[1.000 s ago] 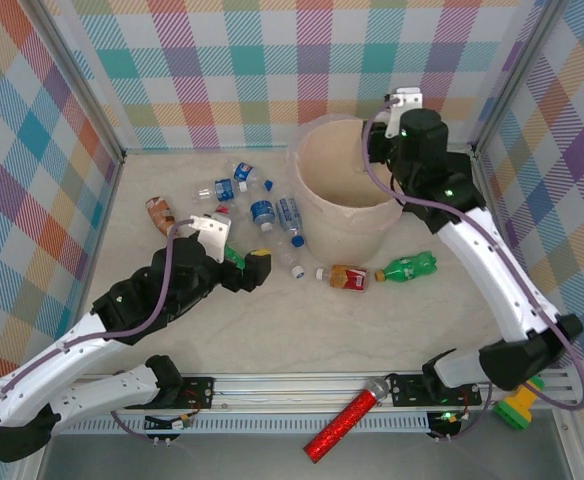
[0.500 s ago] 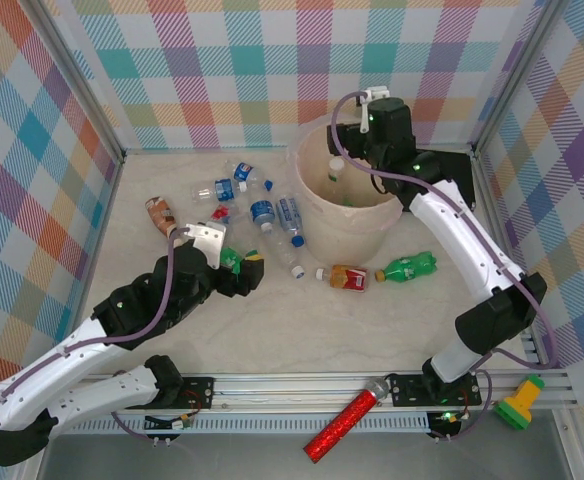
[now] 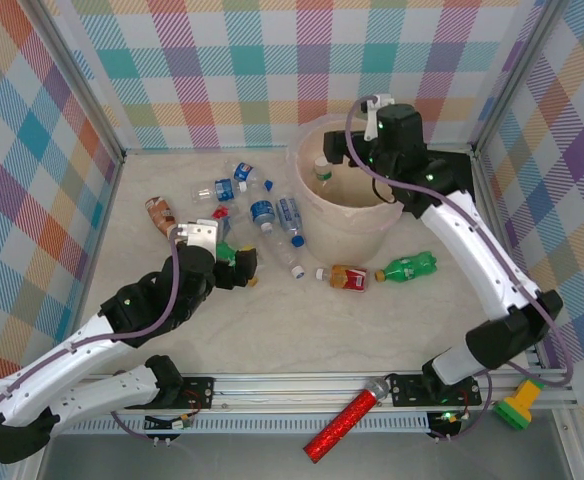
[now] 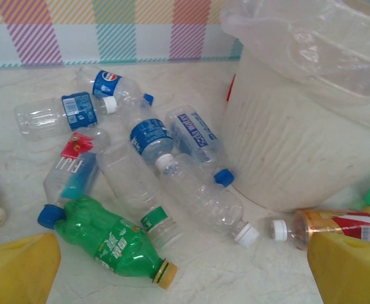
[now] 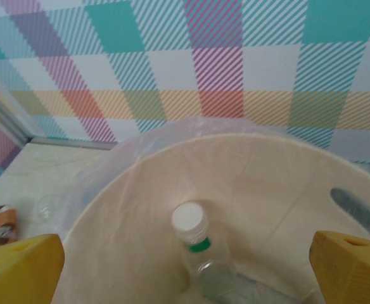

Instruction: Put the plastic bottles in the bin

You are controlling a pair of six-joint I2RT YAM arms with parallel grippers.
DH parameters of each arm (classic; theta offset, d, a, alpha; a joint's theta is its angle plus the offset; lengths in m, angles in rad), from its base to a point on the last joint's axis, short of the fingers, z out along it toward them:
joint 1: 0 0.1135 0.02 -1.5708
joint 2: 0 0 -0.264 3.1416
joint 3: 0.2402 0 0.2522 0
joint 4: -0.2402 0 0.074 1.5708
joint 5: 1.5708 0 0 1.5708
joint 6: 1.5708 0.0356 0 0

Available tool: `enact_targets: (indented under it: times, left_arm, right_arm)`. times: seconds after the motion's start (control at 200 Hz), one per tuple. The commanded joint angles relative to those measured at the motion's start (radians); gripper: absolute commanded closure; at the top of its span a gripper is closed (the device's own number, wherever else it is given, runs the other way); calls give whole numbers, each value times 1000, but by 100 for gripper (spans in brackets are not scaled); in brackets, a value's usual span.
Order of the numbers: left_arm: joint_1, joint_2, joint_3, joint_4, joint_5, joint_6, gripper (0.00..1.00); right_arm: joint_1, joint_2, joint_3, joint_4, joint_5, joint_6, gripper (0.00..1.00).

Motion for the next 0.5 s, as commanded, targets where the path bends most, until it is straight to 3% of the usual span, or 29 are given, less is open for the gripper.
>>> enact_targets:
  times: [0.0,0.135,0.285,0.495]
  left_arm:
    - [11,34,28,-14,-75,-39,0]
    - [90,111,85,-75,-86,-90,1]
    - [253,168,111,-100,42,-165,0]
    - [438,229,133,-141,147,-219,1]
  right_arm:
    - [26,-89,-52,26,-52,40,1]
    - [29,-152,-91,57,-103,48,1]
    - [32,-182,-86,110,-177,63,1]
    - [40,-206,-127,161,-436,73,1]
